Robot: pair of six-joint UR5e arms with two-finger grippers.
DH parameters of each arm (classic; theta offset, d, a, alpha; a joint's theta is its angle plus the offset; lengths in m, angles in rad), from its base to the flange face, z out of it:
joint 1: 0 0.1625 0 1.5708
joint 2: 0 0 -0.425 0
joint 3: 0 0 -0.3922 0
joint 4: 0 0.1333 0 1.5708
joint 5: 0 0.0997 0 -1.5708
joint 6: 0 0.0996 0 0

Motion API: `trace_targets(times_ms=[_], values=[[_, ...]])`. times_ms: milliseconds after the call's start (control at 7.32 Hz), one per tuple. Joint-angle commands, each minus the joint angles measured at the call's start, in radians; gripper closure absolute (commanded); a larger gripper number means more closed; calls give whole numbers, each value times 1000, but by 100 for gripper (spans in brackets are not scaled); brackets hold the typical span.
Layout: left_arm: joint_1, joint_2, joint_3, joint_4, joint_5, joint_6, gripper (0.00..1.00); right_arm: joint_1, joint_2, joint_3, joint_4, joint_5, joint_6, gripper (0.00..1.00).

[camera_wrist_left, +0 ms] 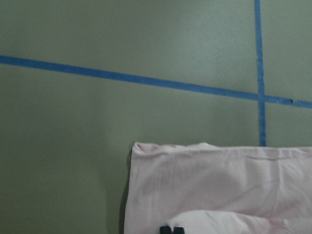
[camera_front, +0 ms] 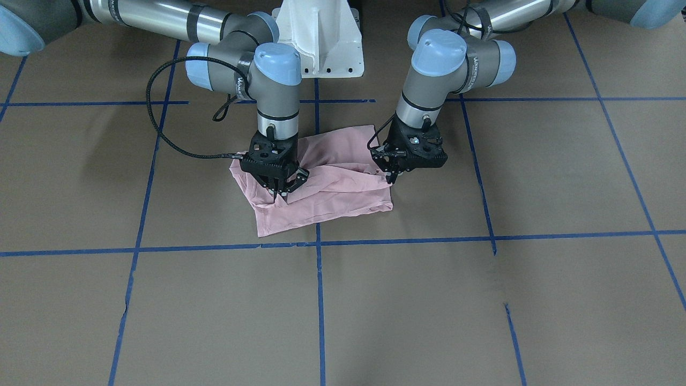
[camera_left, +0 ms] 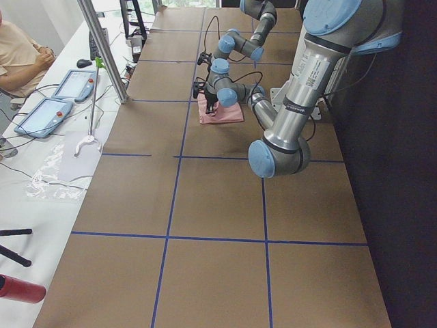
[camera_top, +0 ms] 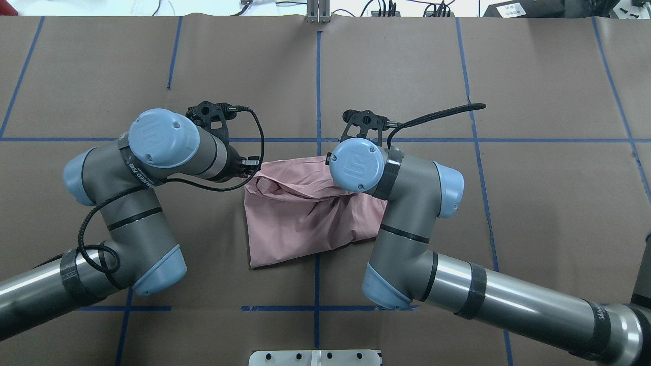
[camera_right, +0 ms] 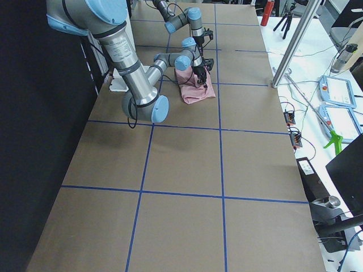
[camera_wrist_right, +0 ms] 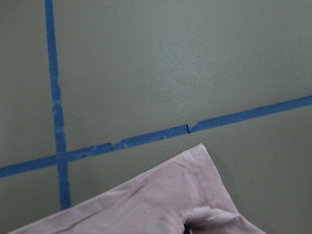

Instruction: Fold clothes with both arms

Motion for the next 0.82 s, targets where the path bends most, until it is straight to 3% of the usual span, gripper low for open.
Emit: trace_targets(times_ms=[0, 137, 273, 410, 546, 683], values=[[-6, -1, 25, -26, 0, 6, 100, 19, 0, -6, 3, 15, -22, 100], [-33, -1, 28, -26, 0, 38, 100, 48, 1, -29, 3, 36, -63, 49], [-98, -11, 77, -29, -9, 173, 28, 94, 42, -109, 9, 71, -180, 0], [-152, -37, 129, -26, -14, 310, 0, 160, 97, -188, 4, 193, -273, 0], [-201, -37, 137, -18, -105, 401, 0, 217, 110, -207, -3, 287, -412, 0], [-219, -33, 133, -17, -144, 449, 0, 239, 106, -207, -3, 305, -440, 0]])
